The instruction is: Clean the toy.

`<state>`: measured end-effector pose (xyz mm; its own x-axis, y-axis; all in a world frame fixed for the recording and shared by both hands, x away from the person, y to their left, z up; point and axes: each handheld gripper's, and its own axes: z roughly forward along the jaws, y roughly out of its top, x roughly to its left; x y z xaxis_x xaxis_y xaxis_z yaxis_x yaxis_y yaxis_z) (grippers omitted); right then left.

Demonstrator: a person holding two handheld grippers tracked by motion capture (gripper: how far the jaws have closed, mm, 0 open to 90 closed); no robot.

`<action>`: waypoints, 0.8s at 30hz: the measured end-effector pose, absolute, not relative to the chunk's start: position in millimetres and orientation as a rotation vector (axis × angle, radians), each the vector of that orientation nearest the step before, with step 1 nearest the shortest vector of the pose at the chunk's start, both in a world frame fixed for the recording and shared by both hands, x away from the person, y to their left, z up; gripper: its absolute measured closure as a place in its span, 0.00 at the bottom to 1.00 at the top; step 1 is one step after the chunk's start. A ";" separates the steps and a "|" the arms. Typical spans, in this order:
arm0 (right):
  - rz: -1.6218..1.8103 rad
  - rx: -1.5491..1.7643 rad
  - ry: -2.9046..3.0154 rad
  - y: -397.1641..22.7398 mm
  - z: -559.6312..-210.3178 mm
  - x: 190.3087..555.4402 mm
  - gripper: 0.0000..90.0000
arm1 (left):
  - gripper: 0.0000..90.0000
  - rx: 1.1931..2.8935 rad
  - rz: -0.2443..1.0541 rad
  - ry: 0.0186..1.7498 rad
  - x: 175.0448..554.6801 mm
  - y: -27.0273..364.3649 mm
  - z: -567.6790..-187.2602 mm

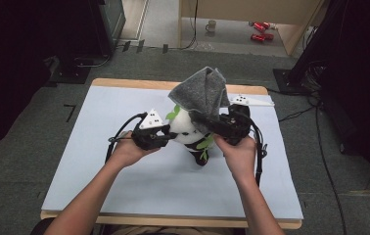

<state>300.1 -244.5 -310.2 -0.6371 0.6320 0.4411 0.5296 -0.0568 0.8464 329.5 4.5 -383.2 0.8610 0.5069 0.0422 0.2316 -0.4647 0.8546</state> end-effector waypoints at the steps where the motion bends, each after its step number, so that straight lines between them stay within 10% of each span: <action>1: 1.824 1.280 2.109 -238.7 -308.8 299.6 0.87 | 0.76 2.068 0.374 0.531 327.3 1.7 -382.2; 24: 1.689 1.388 2.175 -245.8 -327.6 326.8 0.88 | 0.76 2.059 0.407 0.510 318.2 -6.4 -385.6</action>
<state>326.8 -245.8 -327.6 -0.5938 0.6658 0.4518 0.6025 -0.0042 0.7981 318.2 -6.4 -385.6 0.8580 0.5068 0.0832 0.1932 -0.4687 0.8620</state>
